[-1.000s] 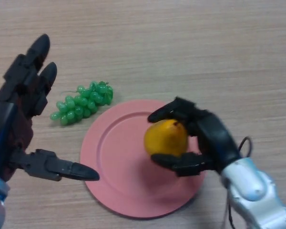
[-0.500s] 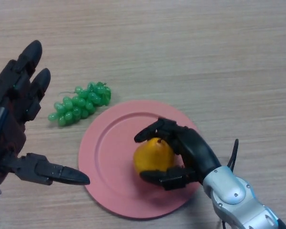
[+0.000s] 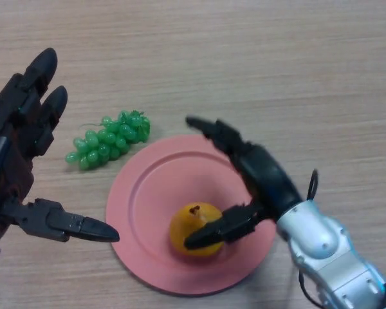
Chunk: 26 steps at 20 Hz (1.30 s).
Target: Pick up the yellow pear and place it on the plate
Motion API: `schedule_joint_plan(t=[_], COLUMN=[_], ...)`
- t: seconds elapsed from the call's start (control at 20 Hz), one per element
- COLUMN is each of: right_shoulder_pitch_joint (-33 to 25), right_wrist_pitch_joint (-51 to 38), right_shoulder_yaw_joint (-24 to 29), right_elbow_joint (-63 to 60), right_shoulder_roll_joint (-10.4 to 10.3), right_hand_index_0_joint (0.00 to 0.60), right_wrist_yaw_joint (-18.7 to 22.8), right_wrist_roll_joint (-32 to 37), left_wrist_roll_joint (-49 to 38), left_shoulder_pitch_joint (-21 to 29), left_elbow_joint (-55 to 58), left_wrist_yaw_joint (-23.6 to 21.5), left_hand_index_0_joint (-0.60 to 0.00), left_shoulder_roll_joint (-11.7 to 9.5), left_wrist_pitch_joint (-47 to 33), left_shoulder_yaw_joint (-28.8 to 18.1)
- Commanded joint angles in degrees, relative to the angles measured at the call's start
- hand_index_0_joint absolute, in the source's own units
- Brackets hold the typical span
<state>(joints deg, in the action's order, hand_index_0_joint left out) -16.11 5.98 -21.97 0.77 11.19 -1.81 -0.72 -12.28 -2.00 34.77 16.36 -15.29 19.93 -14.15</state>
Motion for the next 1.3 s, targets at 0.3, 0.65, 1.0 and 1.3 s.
schedule_joint_plan(t=[0.3,0.65,1.0,1.3], right_shoulder_pitch_joint=[10.07,20.01,21.55,22.79], right_wrist_pitch_joint=[1.45,8.41,14.21,14.67], right_shoulder_yaw_joint=[19.19,25.81,26.98,29.30], right_elbow_joint=[28.62,45.17,51.37,51.97], right_shoulder_roll_joint=[0.56,2.31,2.05,2.07], right_hand_index_0_joint=[0.000,0.000,0.000,0.000], right_wrist_yaw_joint=[-10.39,-12.72,-13.77,-15.39], right_wrist_roll_joint=[-0.96,3.20,3.95,4.65], left_wrist_roll_joint=[3.27,4.01,6.01,6.43], left_shoulder_pitch_joint=[1.54,2.54,3.55,3.60], left_elbow_joint=[-0.13,-0.35,3.43,4.85], left_wrist_yaw_joint=[-2.41,-0.93,0.12,-1.07], left_hand_index_0_joint=[0.000,0.000,0.000,0.000], left_shoulder_roll_joint=[-0.89,-1.19,-1.07,-1.09], left_wrist_pitch_joint=[-11.37,-11.56,-5.57,-4.04], left_shoulder_yaw_joint=[-0.28,1.38,3.57,4.40])
